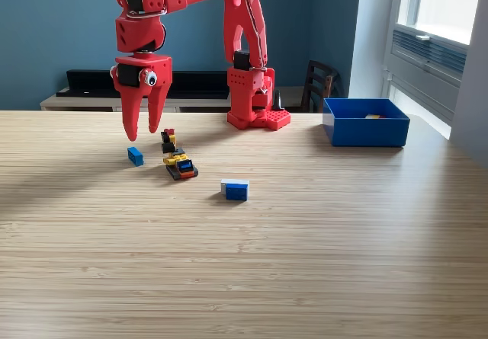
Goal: Grasp a lego block and put it in the bin.
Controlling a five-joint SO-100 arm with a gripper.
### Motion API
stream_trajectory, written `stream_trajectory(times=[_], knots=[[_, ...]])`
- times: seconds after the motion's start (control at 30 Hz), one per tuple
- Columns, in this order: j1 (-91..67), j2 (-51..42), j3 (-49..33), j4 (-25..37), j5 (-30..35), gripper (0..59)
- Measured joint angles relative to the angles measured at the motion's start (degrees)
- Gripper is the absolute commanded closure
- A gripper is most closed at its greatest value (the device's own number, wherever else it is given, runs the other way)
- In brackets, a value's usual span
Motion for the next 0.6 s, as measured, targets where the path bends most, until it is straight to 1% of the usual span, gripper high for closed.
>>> stream_trajectory(times=[0.1,0.43,0.6], knots=[[0.0,0.0,0.2,-0.3,0.0,39.1],[0.5,-4.3,1.5,-5.8,-1.1,40.1],[0.5,-6.1,2.3,-6.7,-1.1,40.7]])
